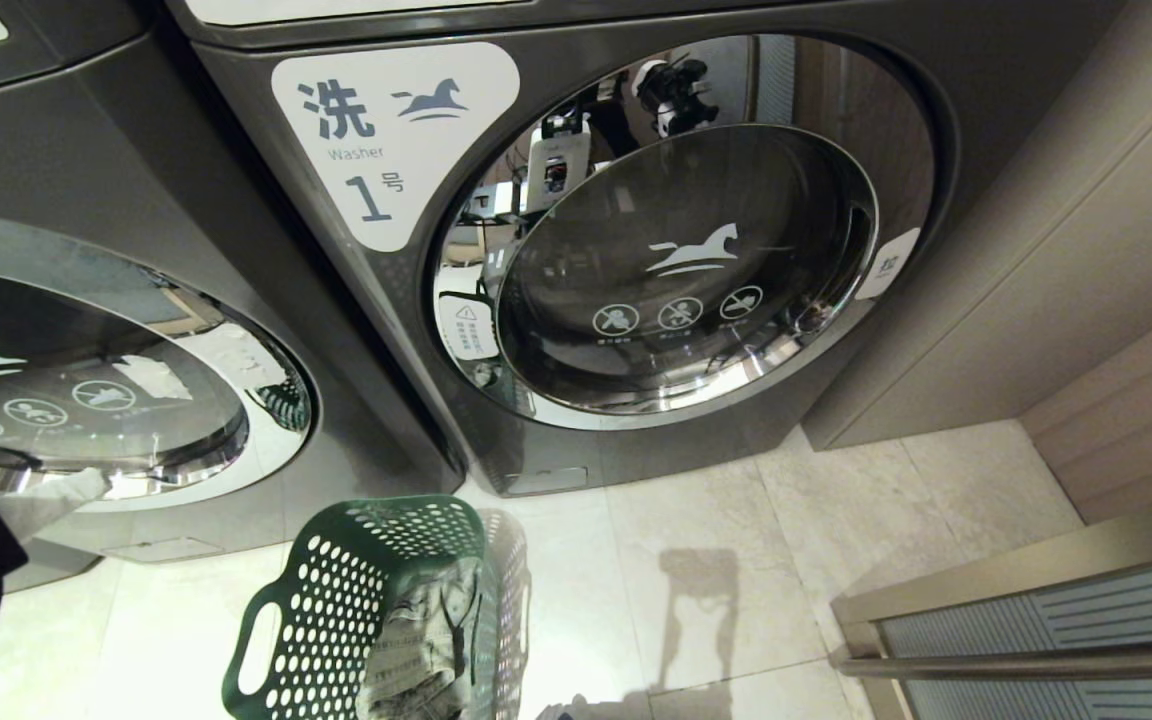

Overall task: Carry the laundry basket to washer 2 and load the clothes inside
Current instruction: Open the lid of the washing machine

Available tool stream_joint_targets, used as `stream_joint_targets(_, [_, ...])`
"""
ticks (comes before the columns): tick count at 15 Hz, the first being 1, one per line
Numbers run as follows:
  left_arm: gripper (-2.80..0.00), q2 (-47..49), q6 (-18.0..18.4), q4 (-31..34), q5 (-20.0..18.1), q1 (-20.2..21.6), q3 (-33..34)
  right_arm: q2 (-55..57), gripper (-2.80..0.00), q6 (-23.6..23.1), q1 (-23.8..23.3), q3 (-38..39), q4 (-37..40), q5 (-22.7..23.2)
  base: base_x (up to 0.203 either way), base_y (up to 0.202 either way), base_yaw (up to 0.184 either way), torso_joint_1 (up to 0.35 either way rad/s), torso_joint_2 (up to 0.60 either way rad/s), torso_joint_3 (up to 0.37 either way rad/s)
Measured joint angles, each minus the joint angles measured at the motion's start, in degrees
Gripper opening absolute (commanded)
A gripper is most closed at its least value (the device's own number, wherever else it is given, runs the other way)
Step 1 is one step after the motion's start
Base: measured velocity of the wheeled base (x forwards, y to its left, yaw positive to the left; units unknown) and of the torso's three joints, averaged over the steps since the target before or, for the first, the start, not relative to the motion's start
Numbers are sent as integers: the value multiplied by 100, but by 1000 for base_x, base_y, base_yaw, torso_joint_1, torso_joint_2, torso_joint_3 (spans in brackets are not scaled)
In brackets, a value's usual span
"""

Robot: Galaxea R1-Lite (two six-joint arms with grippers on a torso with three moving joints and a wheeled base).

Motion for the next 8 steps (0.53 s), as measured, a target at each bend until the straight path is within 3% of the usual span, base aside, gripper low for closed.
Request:
stream_joint_targets(5, [-280, 595, -113, -864, -409, 538, 360, 0, -280, 0, 2, 0, 0, 0, 0, 0, 0, 0, 0, 0])
stream_joint_targets(8, [-280, 1208, -31, -2227, -799, 637, 636, 0, -280, 0, 2, 0, 0, -2, 0, 0, 0, 0, 0, 0])
